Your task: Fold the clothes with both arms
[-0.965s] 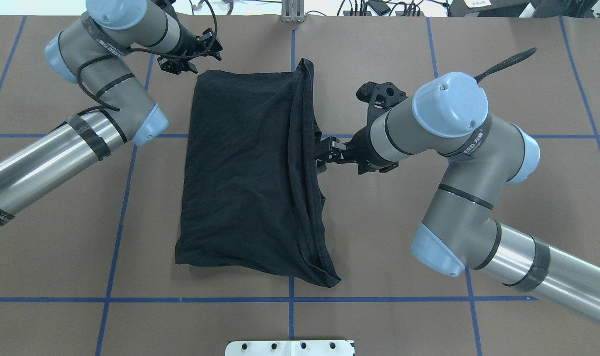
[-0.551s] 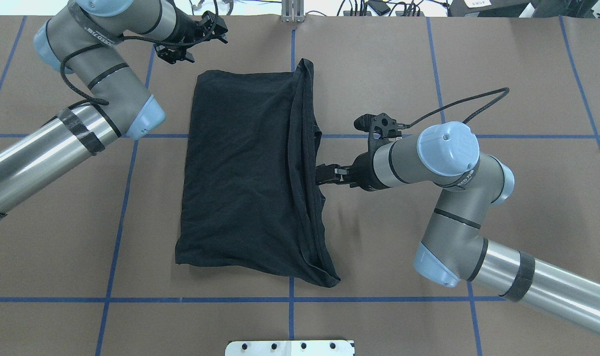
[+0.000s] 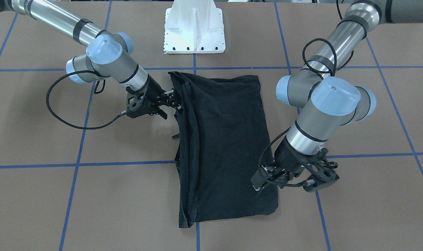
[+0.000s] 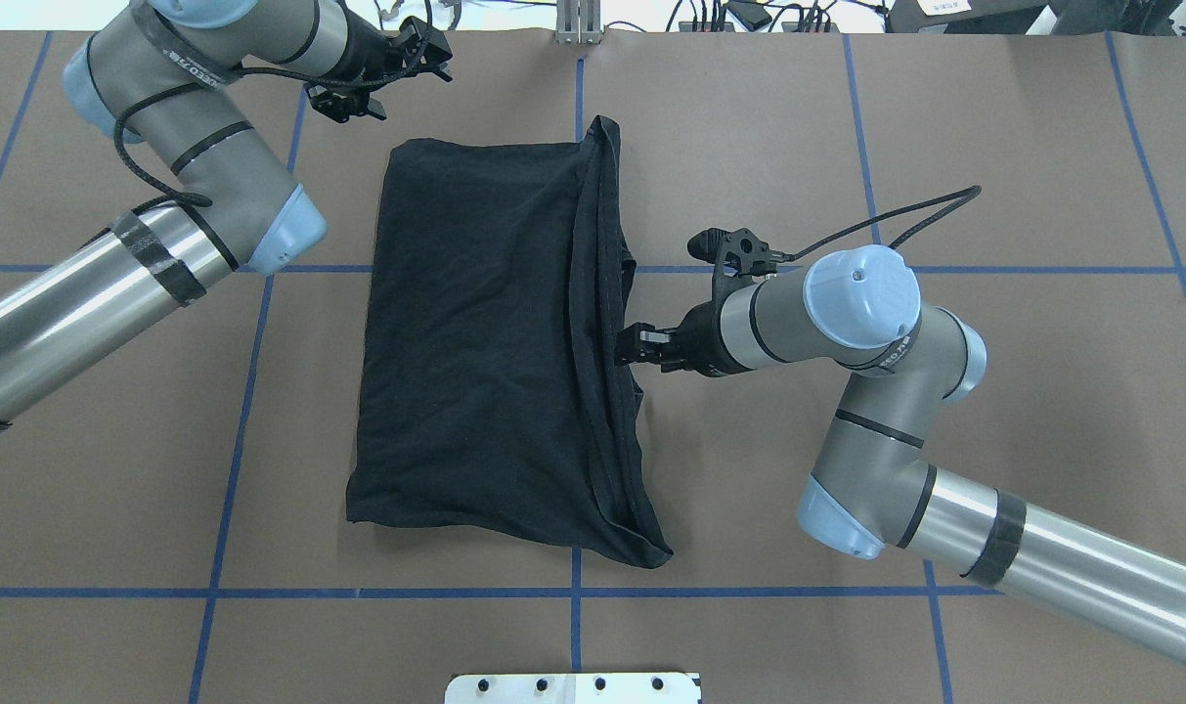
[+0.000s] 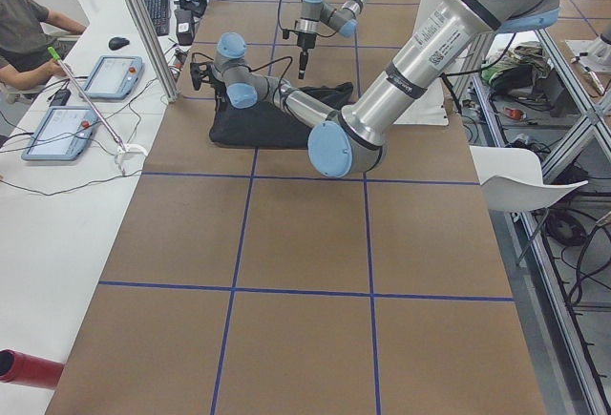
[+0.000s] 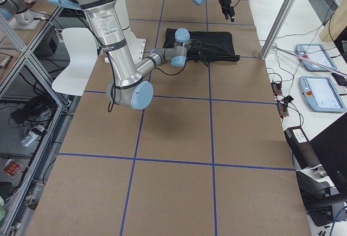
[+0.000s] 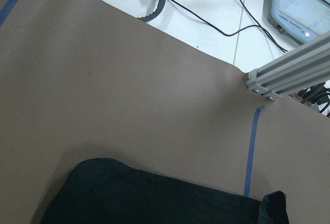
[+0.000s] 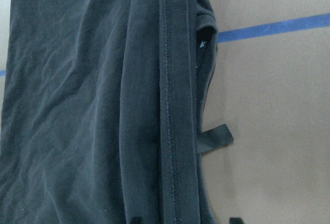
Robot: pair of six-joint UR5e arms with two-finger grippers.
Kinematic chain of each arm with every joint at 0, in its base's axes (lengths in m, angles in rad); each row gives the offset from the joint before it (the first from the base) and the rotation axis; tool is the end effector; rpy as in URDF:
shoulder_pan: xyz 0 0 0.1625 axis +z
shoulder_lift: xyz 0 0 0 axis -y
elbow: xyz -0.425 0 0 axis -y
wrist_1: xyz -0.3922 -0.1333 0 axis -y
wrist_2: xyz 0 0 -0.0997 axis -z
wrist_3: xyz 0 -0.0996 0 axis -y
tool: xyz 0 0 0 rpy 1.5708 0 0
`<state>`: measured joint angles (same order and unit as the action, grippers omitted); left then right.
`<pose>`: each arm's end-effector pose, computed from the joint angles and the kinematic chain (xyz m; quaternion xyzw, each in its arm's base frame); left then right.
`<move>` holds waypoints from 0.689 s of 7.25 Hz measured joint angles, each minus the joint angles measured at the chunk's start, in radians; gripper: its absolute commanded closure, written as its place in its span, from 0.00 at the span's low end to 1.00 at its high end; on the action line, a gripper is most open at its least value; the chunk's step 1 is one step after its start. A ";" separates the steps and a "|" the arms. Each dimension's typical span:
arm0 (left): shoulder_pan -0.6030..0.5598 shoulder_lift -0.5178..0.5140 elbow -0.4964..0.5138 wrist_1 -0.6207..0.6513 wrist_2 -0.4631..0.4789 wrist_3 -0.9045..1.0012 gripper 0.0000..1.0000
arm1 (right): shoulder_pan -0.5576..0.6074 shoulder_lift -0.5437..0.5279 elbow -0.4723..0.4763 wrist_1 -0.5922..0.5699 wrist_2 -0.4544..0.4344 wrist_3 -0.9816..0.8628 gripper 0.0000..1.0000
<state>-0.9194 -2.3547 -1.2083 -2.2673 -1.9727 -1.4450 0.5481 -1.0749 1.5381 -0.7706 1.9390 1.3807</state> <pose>0.4003 -0.6807 0.2535 0.1127 0.5347 -0.2234 0.8071 -0.5226 -0.4332 0.2942 0.0717 -0.5947 0.0349 0.8000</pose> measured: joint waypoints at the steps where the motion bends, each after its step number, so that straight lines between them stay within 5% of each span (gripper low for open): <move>1: -0.001 0.000 -0.001 0.000 0.000 0.000 0.00 | -0.011 0.010 -0.018 0.000 0.000 0.001 0.52; 5: -0.001 0.000 -0.014 0.020 0.000 0.000 0.00 | -0.049 0.014 -0.033 0.001 0.001 0.007 0.53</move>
<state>-0.9203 -2.3551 -1.2225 -2.2475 -1.9727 -1.4450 0.4989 -1.0614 1.5047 -0.7700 1.9400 1.3875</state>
